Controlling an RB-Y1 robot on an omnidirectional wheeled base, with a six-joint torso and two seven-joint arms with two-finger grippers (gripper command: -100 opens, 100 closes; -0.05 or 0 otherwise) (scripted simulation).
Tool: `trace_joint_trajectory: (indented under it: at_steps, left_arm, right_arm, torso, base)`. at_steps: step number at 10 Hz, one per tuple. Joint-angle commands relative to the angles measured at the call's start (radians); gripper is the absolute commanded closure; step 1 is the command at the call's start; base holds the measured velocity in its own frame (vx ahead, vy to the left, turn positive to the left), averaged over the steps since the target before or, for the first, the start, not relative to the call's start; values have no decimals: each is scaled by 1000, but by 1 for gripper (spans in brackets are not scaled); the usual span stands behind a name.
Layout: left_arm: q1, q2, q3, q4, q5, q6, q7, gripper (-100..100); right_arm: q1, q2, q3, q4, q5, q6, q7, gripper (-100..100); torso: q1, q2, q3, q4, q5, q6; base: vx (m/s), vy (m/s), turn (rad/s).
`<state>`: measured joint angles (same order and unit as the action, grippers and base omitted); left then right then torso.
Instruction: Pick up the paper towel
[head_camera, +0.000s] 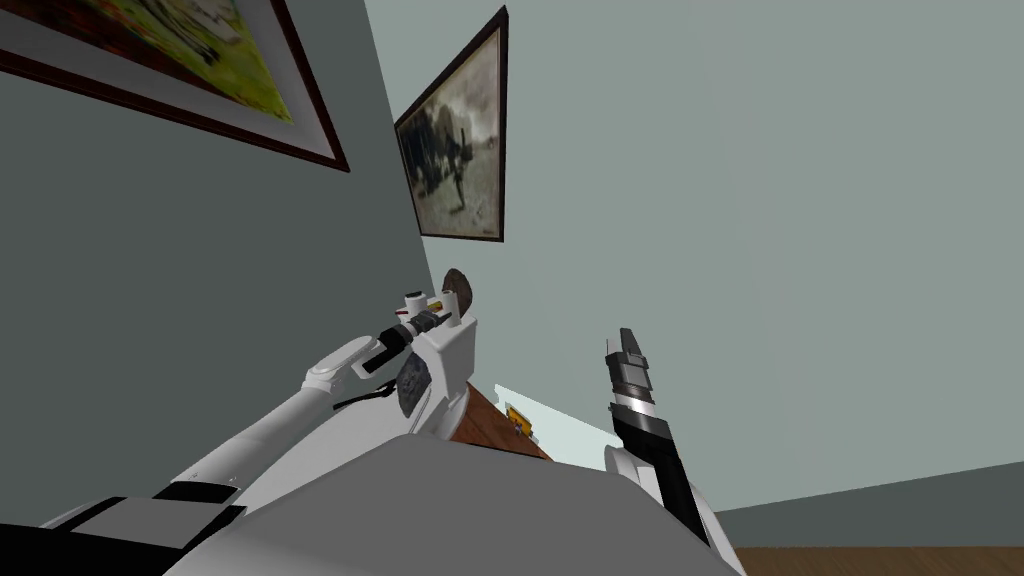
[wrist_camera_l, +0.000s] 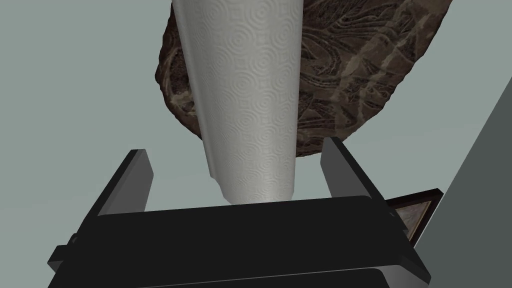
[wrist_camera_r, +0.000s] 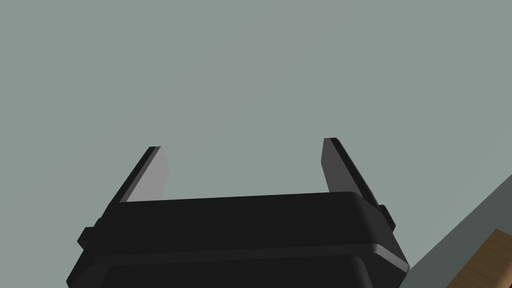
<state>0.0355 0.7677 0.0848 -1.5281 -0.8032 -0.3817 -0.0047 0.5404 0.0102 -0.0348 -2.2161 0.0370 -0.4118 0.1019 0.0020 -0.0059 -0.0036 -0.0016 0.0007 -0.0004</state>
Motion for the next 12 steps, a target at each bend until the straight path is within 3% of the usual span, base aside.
trace_joint_trajectory:
  at_steps: [1,2,6,7,8,12]
  left_arm:
    - [0,0,0,0,0,0,0,-100]
    - [0,0,0,0,0,0,0,100]
    - [0,0,0,0,0,0,0,100]
    - [0,0,0,0,0,0,0,0]
    - [21,29,-2,3,-12,-1,-3,-100]
    - [63,94,-12,2,-37,-9,-6,-100]
  right_arm:
    - [0,0,0,0,0,0,0,0]
    - [0,0,0,0,0,0,0,0]
    - [0,0,0,0,0,0,0,0]
    - [0,0,0,0,0,0,0,0]
    - [0,0,0,0,0,0,0,0]
    - [-1,0,0,0,0,0,0,0]
  torso:
    - [0,0,0,0,0,0]
    - [1,2,1,1,0,0]
    - [1,4,2,1,0,0]
    - [1,4,2,1,0,0]
    - [1,4,2,1,0,0]
    - [9,16,9,4,2,0]
  base:
    - [8,-3,0]
    - [0,0,0]
    - [0,0,0]
    - [0,0,0]
    - [-128,37,-143]
    - [-173,109,-129]
